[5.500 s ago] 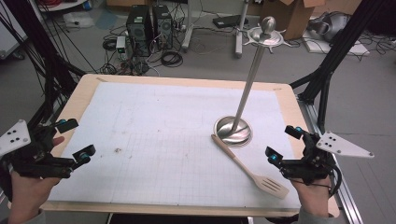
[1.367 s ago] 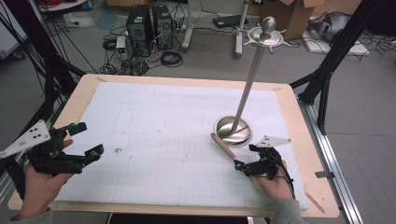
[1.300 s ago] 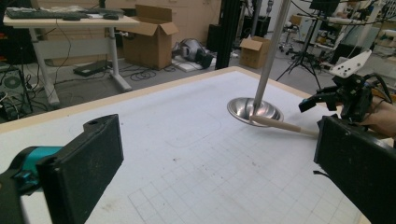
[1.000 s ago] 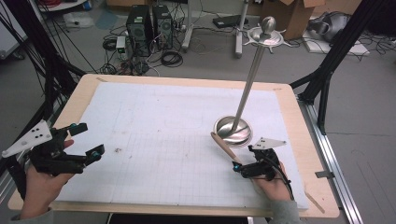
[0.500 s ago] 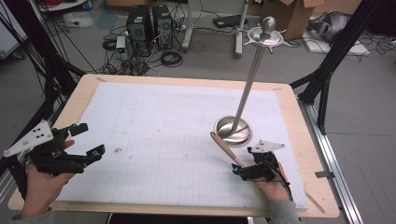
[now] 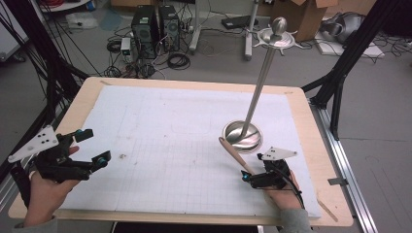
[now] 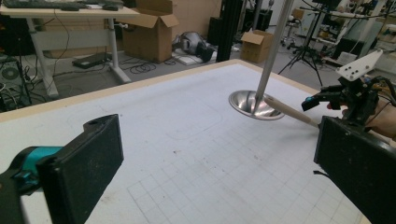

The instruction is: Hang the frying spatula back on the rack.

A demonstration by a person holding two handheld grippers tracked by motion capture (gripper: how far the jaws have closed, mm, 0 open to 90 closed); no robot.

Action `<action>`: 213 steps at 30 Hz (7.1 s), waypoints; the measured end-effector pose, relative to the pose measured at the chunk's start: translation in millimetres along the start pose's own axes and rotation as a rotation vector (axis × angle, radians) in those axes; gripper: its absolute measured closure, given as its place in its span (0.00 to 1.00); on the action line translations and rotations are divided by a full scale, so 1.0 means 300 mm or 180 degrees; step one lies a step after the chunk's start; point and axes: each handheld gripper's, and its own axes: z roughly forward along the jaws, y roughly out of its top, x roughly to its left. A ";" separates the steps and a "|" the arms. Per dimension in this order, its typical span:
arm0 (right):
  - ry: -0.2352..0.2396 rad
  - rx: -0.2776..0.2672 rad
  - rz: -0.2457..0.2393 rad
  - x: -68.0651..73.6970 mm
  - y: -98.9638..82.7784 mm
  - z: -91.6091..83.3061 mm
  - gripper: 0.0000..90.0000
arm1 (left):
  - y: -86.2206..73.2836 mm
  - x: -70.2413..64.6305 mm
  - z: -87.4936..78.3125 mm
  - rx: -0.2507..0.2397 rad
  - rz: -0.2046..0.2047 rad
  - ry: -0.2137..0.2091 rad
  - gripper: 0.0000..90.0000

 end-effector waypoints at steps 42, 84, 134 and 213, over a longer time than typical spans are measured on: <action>0.0065 0.0257 -0.0247 0.040 -0.020 -0.009 0.72 | -0.015 0.018 0.000 0.0014 -0.0046 0.0025 0.02; 0.0141 0.0001 -0.0237 0.023 -0.006 -0.054 0.86 | -0.014 0.020 -0.001 0.0009 -0.0058 0.0012 0.02; 0.0255 -0.0583 -0.0070 -0.075 0.116 -0.311 0.87 | -0.022 0.021 0.006 0.0015 -0.0094 -0.0011 0.02; 0.0117 -0.0749 -0.0074 -0.278 0.399 -0.640 0.87 | 0.006 0.013 -0.031 -0.0100 -0.0083 -0.0071 0.02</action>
